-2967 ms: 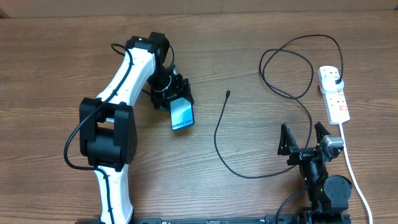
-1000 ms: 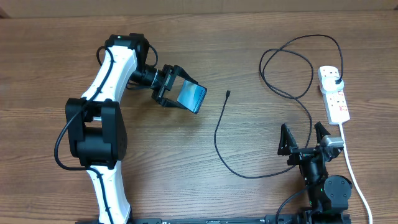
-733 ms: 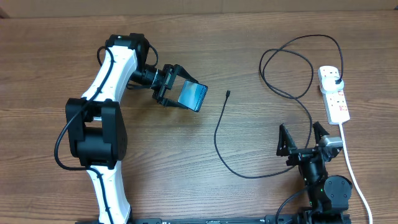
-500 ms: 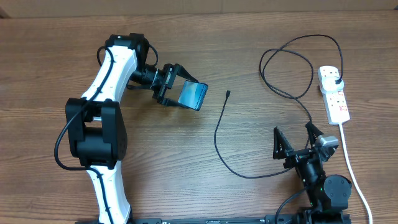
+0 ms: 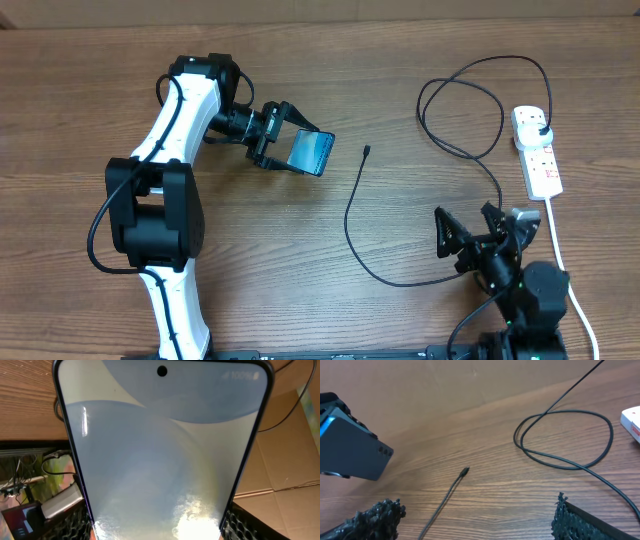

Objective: Plug charger to phone and switch on socket
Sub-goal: 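Move the right gripper forward toward the held phone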

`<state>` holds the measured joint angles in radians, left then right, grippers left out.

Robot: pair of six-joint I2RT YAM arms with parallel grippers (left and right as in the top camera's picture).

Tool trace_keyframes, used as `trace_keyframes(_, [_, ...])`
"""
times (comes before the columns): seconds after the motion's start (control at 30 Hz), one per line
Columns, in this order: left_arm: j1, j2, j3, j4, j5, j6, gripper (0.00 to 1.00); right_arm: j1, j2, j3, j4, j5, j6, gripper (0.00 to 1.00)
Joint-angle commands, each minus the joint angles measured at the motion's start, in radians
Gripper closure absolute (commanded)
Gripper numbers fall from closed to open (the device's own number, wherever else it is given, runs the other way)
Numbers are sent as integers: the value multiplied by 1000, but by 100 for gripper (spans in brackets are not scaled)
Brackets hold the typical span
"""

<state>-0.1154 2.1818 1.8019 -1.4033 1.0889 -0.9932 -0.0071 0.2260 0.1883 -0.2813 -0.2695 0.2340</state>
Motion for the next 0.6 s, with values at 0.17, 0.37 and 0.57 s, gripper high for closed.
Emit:
trace_keyframes(0.17, [4, 3, 29, -6, 54, -10, 33, -7, 203, 221, -147, -14, 5, 0])
trace_keyframes(0.37, [4, 3, 29, -6, 53, -10, 32, -7, 342, 350, -263, -48, 5, 0])
trace_keyframes(0.57, [4, 3, 29, -6, 53, -10, 32, -7, 465, 479, -405, -48, 5, 0])
